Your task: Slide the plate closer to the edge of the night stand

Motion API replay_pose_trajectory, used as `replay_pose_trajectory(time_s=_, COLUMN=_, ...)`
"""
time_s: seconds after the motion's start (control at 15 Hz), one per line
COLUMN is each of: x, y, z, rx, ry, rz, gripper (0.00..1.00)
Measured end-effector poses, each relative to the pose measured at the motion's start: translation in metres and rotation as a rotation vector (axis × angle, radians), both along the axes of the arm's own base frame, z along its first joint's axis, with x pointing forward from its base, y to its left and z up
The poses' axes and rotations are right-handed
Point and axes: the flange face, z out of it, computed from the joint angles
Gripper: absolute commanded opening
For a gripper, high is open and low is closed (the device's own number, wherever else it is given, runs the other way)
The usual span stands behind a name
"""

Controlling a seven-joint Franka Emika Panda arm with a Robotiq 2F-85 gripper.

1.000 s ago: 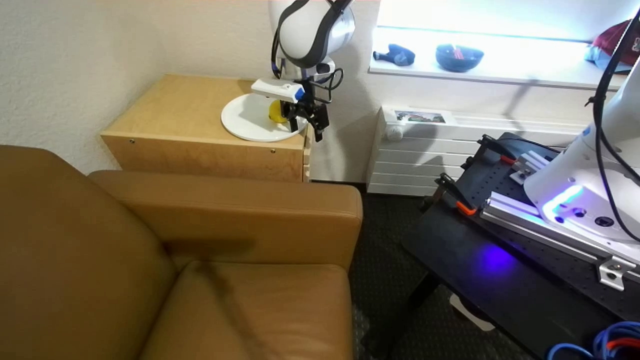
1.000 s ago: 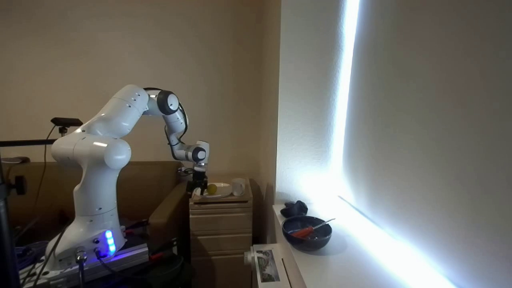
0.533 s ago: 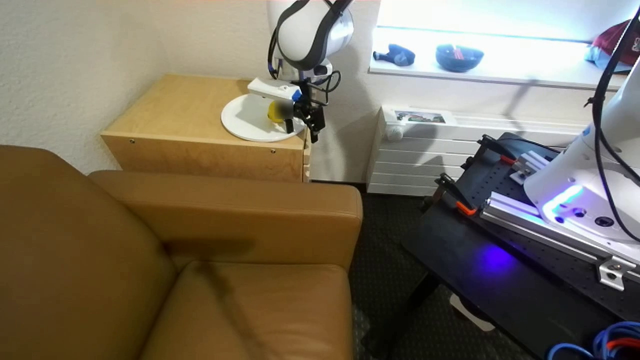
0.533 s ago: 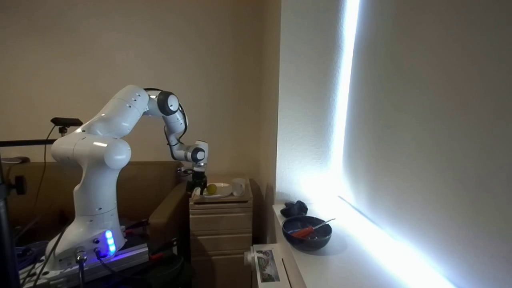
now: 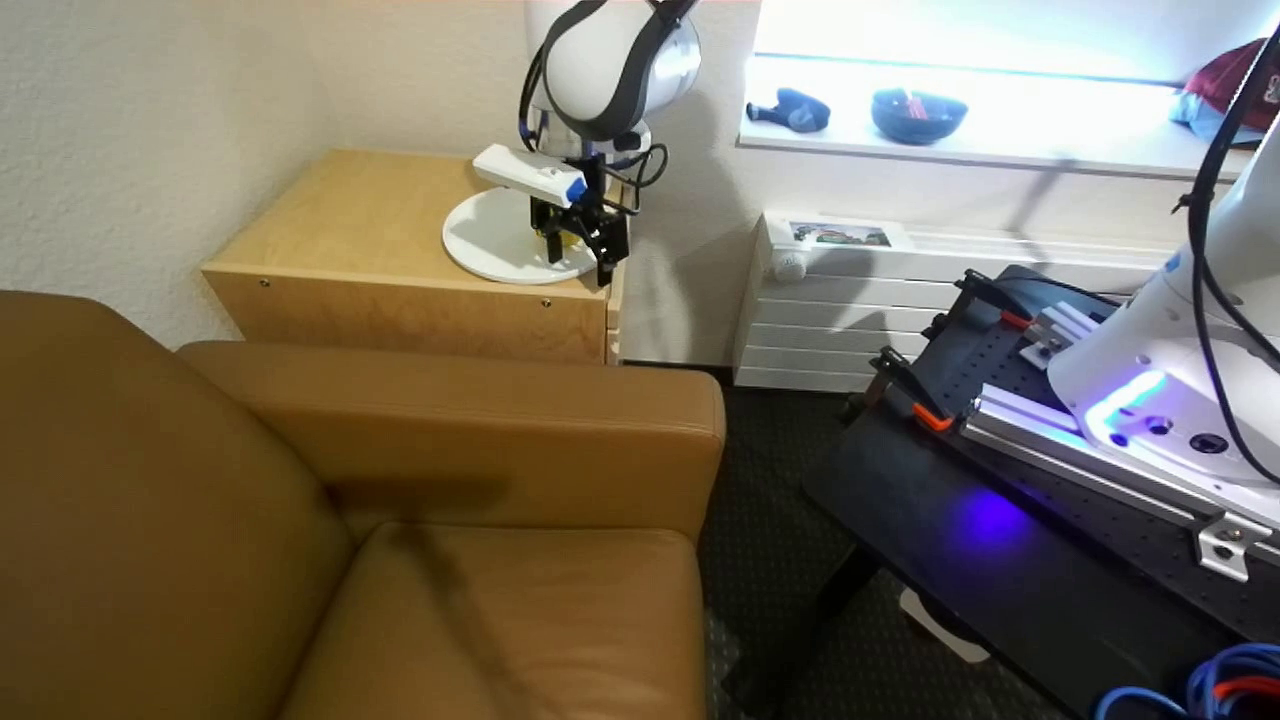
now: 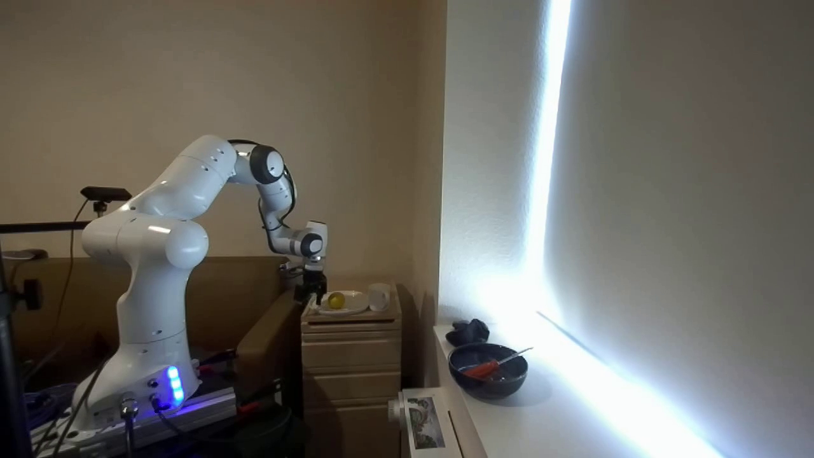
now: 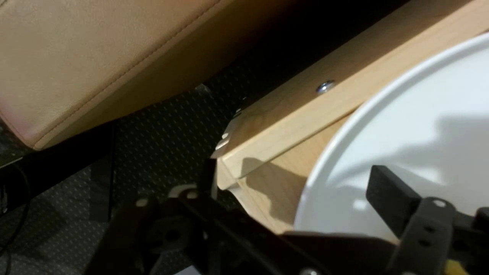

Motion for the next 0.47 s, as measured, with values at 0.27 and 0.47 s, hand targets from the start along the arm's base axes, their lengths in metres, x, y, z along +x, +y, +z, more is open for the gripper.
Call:
replay_pose_trajectory(time_s=0.27, x=-0.002, y=0.013, z=0.005, rx=0.047, ry=0.011, rz=0.003, gripper=1.0)
replay_pose_trajectory(time_s=0.47, x=-0.002, y=0.016, z=0.006, rx=0.051, ry=0.005, rz=0.005, gripper=1.0)
